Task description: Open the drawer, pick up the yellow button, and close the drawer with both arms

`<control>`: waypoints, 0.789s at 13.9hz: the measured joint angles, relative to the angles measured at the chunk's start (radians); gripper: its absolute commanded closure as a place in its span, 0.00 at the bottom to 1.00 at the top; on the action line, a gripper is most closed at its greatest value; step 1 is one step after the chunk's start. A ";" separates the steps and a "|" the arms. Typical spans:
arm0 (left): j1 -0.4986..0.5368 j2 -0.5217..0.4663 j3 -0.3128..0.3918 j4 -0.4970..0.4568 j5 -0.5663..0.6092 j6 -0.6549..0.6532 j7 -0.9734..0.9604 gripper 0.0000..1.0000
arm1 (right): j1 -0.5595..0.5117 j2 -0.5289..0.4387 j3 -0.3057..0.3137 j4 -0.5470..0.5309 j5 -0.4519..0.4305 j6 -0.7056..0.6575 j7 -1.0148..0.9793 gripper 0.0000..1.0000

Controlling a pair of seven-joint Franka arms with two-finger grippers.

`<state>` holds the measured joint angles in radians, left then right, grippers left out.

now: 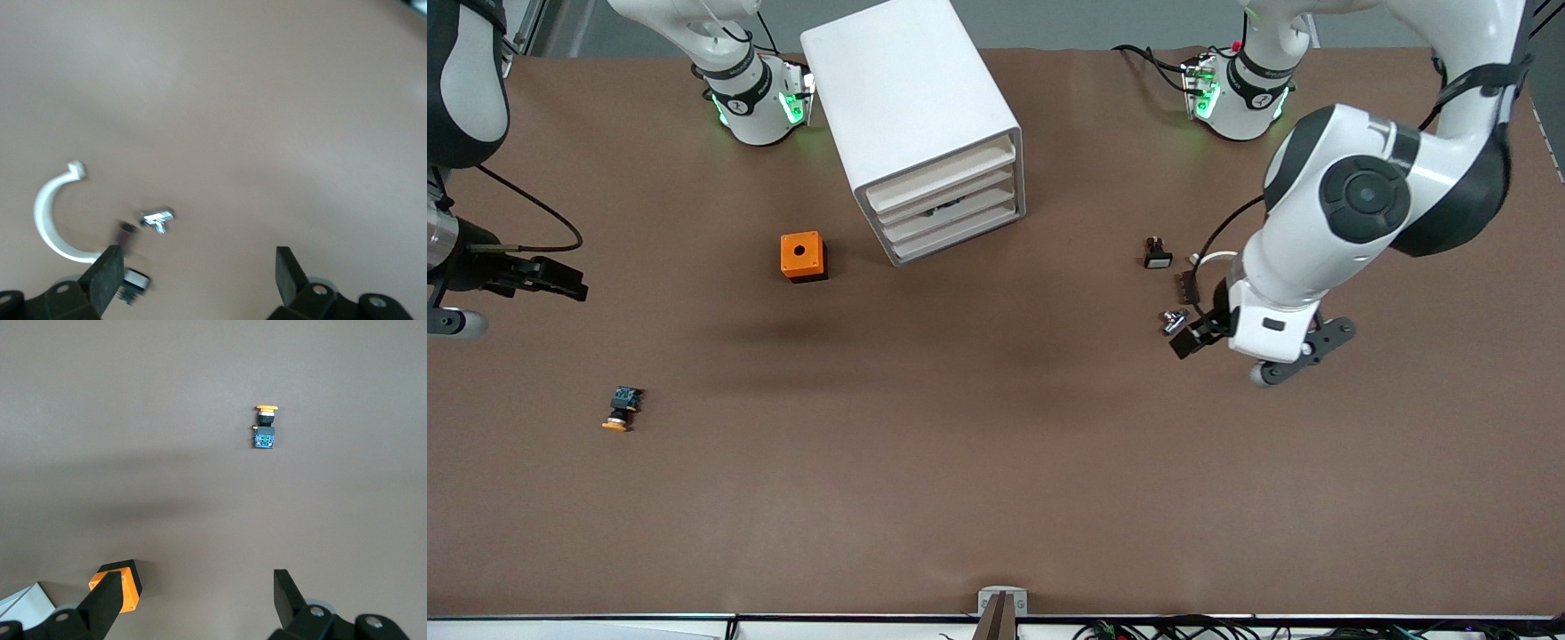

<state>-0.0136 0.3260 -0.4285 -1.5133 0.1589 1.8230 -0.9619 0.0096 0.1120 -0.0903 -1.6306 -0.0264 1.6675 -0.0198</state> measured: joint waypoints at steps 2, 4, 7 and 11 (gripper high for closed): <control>0.014 -0.048 -0.001 0.013 0.016 -0.044 0.035 0.00 | 0.001 0.001 0.001 0.019 0.000 -0.013 -0.003 0.00; 0.047 -0.112 -0.001 0.020 0.017 -0.104 0.084 0.00 | 0.004 0.001 0.004 0.068 0.001 -0.061 -0.003 0.00; 0.115 -0.204 0.000 0.020 0.016 -0.195 0.215 0.00 | 0.008 0.001 0.008 0.150 0.001 -0.131 -0.003 0.00; 0.208 -0.260 0.004 0.018 -0.056 -0.259 0.421 0.00 | 0.014 0.002 0.010 0.177 0.001 -0.195 -0.003 0.00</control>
<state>0.1944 0.0659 -0.4244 -1.4948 0.1025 1.5641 -0.5405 0.0240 0.1136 -0.0806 -1.4541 -0.0250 1.4722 -0.0227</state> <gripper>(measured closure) 0.000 0.000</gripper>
